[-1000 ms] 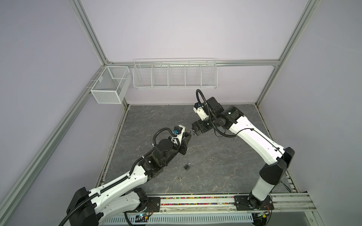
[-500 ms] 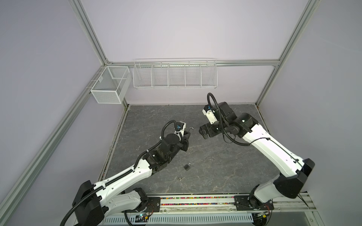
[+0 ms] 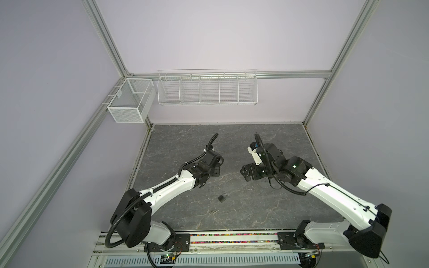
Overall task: Unlock with the key
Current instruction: 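Set the padlock on the table, open the left gripper while right arm withdraws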
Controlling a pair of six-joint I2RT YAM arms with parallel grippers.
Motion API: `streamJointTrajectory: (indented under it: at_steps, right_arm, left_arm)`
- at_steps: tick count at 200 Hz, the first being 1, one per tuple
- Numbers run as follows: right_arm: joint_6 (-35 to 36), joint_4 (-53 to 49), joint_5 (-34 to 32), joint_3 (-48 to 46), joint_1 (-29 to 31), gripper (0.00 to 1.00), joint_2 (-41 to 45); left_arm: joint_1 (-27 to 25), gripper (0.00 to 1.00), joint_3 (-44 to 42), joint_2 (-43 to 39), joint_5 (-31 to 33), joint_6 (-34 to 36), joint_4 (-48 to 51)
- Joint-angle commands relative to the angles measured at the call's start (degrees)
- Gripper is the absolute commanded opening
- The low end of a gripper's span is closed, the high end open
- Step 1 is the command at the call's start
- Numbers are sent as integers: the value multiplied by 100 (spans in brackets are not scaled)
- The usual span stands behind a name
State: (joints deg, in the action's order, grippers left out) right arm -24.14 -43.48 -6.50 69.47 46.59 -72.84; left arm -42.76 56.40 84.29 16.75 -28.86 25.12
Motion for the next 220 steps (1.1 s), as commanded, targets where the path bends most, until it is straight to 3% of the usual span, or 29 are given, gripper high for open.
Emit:
streamJointTrajectory:
  at_steps: [1, 116, 154, 190, 220]
  right_arm:
    - [-456, 375, -128, -266, 217, 96, 138]
    - [-873, 511, -378, -812, 542, 96, 415]
    - [-803, 591, -280, -777, 541, 96, 404]
    - [-751, 653, -269, -717, 536, 96, 350]
    - [-741, 634, -284, -761, 543, 96, 413]
  left_arm:
    - [126, 0, 240, 291, -175, -462, 237]
    - [512, 0, 469, 1643, -500, -776, 156]
    - [591, 0, 392, 1774, -588, -761, 125]
    - [930, 0, 21, 1785, -1230, -913, -261]
    - [936, 0, -130, 1745, -982, -967, -109]
